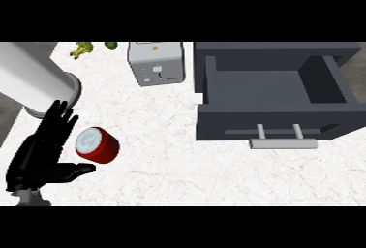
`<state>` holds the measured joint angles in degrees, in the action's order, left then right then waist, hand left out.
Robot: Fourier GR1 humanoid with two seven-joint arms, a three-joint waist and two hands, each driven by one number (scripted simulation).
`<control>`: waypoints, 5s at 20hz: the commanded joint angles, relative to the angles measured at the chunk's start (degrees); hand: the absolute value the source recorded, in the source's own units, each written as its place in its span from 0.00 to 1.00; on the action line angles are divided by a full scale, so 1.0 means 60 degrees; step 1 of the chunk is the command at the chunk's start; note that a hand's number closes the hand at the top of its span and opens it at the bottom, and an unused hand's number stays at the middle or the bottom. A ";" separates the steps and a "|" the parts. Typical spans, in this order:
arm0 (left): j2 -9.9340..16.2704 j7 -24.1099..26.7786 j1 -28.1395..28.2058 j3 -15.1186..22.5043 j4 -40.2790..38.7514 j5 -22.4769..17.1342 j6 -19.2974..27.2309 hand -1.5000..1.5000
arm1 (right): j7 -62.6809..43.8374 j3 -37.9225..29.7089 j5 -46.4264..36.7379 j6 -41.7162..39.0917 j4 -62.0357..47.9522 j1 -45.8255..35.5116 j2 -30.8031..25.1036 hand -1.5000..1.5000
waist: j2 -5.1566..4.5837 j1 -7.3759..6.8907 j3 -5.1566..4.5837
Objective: Pick up the can, place it into the drawer and close the drawer
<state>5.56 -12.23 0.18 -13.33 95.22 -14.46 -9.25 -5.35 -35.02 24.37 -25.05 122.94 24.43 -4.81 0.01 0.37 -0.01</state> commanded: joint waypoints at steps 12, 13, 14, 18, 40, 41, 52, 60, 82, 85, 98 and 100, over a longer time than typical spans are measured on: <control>0.0586 0.2678 -0.0535 -0.0852 -0.3552 0.0527 -0.0199 0.00 | -0.0913 -0.0953 0.0907 -0.0441 0.0554 0.0031 -0.0209 0.00 | 0.0001 0.0015 -0.0003; 0.0650 0.3288 -0.0273 -0.0876 -0.4047 0.0562 -0.0554 0.00 | -0.0393 -0.0443 -0.0049 -0.0492 0.0244 -0.0170 0.0450 0.00 | -0.0003 -0.0013 -0.0002; 0.0742 0.2850 -0.0555 -0.0851 -0.3883 0.0470 -0.0415 0.00 | -0.0794 -0.0482 0.0172 -0.0421 0.0621 -0.0194 0.0419 0.00 | 0.0001 -0.0014 -0.0001; 0.0880 0.3597 -0.0821 -0.0958 -0.5249 0.0493 -0.0741 0.00 | -0.0382 -0.1085 0.0658 -0.1074 0.0302 0.0187 0.0407 0.00 | 0.0000 0.0022 -0.0002; 0.0906 0.5667 -0.2595 -0.1052 -0.9771 0.0147 -0.1636 0.00 | -0.1582 -0.1948 0.1657 -0.1205 0.0522 -0.0152 0.0206 0.00 | 0.0004 0.0004 0.0000; 0.1177 0.6036 -0.3067 -0.1284 -1.0537 0.0142 -0.1659 0.00 | -0.1454 -0.1172 0.1441 -0.0856 0.1574 0.0548 0.0782 0.00 | -0.0006 0.0070 -0.0006; 0.0707 0.5833 -0.3670 -0.0674 -0.9827 -0.0133 -0.2641 1.00 | -0.1040 -0.0956 0.0650 -0.0950 0.0780 -0.0160 0.0793 0.00 | 0.0009 -0.0008 0.0005; -0.0438 0.5829 -0.3025 -0.0403 -0.8054 -0.0256 -0.0885 1.00 | -0.1166 -0.0646 0.0694 -0.0431 0.1102 0.0193 0.0799 0.00 | 0.0015 -0.0031 0.0005; -0.0781 0.1117 -0.4547 0.2232 -0.2356 -0.0138 0.3604 1.00 | -0.1110 -0.0498 0.1428 -0.0251 0.1870 0.1113 0.0795 0.00 | 0.0025 0.0034 0.0006; -0.0922 0.0522 -0.5408 0.2454 -0.2186 0.0190 0.4298 1.00 | -0.1574 -0.1286 0.1827 -0.0445 0.1134 0.0319 0.0373 0.00 | 0.0016 0.0014 0.0005; -0.0926 0.0534 -0.8122 0.3189 -0.4144 0.0071 0.6015 1.00 | -0.1717 -0.0984 0.1565 -0.0434 0.1177 0.0331 0.0424 0.00 | -0.0010 0.0104 0.0003; -0.0926 -0.0016 -0.9021 0.3217 -0.4416 -0.0082 0.6530 1.00 | -0.1910 -0.1220 0.2311 -0.0459 0.1750 0.0694 0.0377 0.00 | 0.0000 0.0221 0.0004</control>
<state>0.02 -10.71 -46.88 5.55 72.98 -13.79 25.75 -15.49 -40.42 33.89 -26.39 131.87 26.52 -1.65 -0.01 0.99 0.01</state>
